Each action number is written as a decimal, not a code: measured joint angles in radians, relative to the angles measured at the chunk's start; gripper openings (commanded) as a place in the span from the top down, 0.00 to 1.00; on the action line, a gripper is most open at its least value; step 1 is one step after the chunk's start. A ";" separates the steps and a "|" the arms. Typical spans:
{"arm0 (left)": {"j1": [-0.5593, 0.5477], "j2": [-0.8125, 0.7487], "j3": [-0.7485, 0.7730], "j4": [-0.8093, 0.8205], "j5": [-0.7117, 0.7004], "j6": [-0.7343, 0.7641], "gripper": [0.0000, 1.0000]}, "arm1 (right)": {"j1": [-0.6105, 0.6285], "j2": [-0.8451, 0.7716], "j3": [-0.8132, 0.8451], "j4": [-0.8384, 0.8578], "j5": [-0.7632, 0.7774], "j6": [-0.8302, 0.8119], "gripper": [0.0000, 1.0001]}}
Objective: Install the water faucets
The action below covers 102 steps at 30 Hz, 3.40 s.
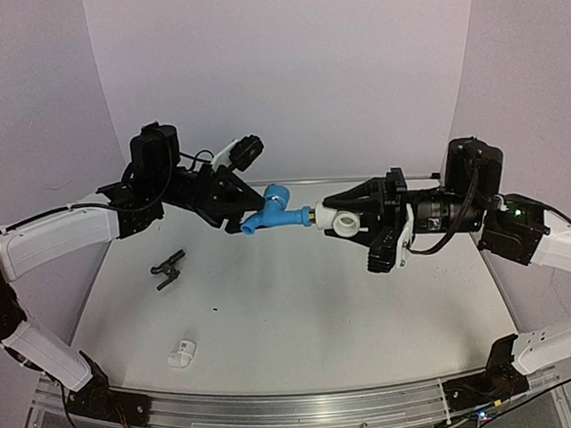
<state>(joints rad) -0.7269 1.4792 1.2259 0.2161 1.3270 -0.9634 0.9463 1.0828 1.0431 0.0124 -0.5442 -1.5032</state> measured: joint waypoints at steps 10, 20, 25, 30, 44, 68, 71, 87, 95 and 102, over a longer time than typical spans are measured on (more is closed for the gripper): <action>0.000 -0.011 0.012 -0.076 -0.012 0.106 0.72 | 0.008 0.010 0.005 0.046 0.014 0.316 1.00; -0.004 -0.088 0.012 -0.142 -0.105 0.289 0.82 | 0.008 0.030 0.045 0.049 0.024 0.885 1.00; -0.005 -0.157 0.009 -0.218 -0.195 0.442 0.85 | 0.008 0.068 0.083 0.058 0.016 1.192 1.00; -0.016 -0.246 -0.023 -0.272 -0.306 0.607 0.91 | 0.008 0.097 0.098 0.088 -0.002 1.403 1.00; -0.045 -0.396 -0.090 -0.406 -0.488 1.041 0.79 | 0.017 0.170 0.127 0.111 -0.061 1.696 1.00; -0.028 -0.380 0.077 -0.621 -0.808 0.470 0.00 | 0.016 -0.041 0.111 0.039 0.129 0.528 1.00; -0.027 -0.371 0.072 -0.576 -0.775 0.384 0.00 | 0.016 -0.042 0.085 0.038 0.121 0.392 1.00; -0.027 -0.182 -0.032 -0.153 -0.264 0.118 0.00 | 0.016 -0.089 -0.100 0.040 0.022 -0.082 1.00; -0.027 -0.109 -0.081 0.022 -0.147 -0.020 0.00 | 0.016 -0.085 -0.124 0.093 -0.002 -0.167 1.00; -0.032 -0.106 -0.083 0.045 -0.115 -0.036 0.15 | 0.016 -0.077 -0.124 0.131 -0.012 -0.208 1.00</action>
<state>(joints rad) -0.7586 1.3727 1.1427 0.2611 1.2118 -0.9997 0.9627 1.0061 0.9195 0.1432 -0.5560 -1.7111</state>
